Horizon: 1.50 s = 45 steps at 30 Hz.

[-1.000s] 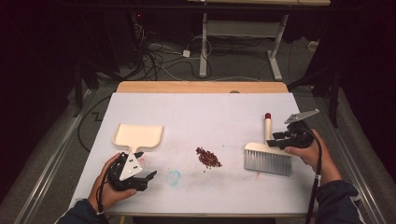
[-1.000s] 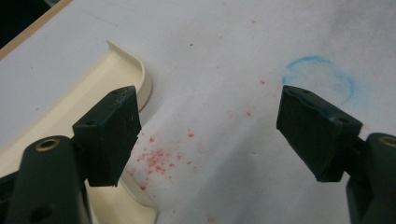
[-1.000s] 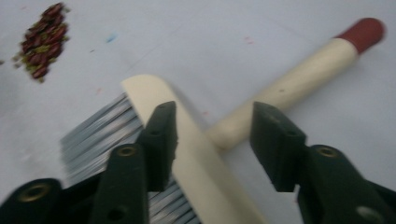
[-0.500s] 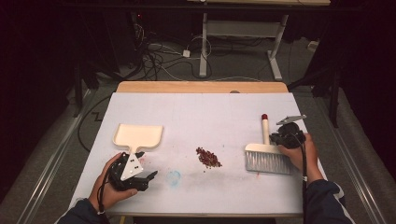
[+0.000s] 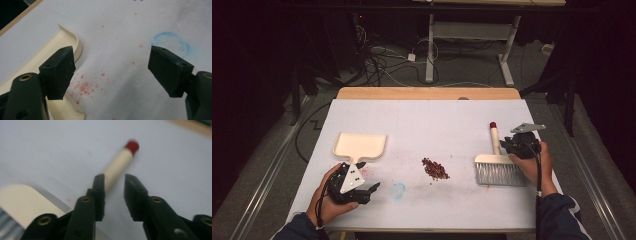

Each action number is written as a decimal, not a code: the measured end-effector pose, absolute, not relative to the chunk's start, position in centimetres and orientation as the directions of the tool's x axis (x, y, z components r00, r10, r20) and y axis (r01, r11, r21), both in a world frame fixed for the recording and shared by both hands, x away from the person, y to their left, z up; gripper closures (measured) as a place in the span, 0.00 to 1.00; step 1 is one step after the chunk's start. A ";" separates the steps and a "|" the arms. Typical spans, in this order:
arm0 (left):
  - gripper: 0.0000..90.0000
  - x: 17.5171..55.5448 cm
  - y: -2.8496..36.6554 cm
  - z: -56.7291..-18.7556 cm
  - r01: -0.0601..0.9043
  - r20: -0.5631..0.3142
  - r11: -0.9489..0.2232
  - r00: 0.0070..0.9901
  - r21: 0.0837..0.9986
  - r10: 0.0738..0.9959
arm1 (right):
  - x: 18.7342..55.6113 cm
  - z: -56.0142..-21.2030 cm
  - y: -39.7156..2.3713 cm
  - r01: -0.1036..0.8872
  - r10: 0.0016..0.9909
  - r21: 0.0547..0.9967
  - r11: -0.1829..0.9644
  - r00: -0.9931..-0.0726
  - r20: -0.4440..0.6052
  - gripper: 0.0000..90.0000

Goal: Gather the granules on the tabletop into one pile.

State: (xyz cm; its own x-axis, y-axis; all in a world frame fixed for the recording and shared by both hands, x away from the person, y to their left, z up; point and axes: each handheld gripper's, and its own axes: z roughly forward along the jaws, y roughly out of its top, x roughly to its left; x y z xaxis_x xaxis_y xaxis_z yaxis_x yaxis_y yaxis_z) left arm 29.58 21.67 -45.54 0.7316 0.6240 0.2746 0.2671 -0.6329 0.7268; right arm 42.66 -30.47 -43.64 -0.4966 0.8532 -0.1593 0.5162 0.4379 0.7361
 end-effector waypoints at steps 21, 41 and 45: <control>0.22 28.8 21.5 -45.3 0.238 0.298 -0.637 0.729 0.734 0.616 | 30.6 -42.4 -26.5 0.192 0.765 0.901 0.388 -0.612 -0.199 0.24; 0.22 28.8 21.7 -45.3 0.243 0.300 -0.637 0.725 0.731 0.621 | 29.2 -43.0 -25.3 0.148 0.747 0.898 0.415 -0.618 -0.244 0.20; 0.22 28.8 21.7 -45.3 0.244 0.297 -0.633 0.724 0.734 0.623 | 29.1 -42.9 -25.2 0.137 0.746 0.898 0.418 -0.615 -0.254 0.20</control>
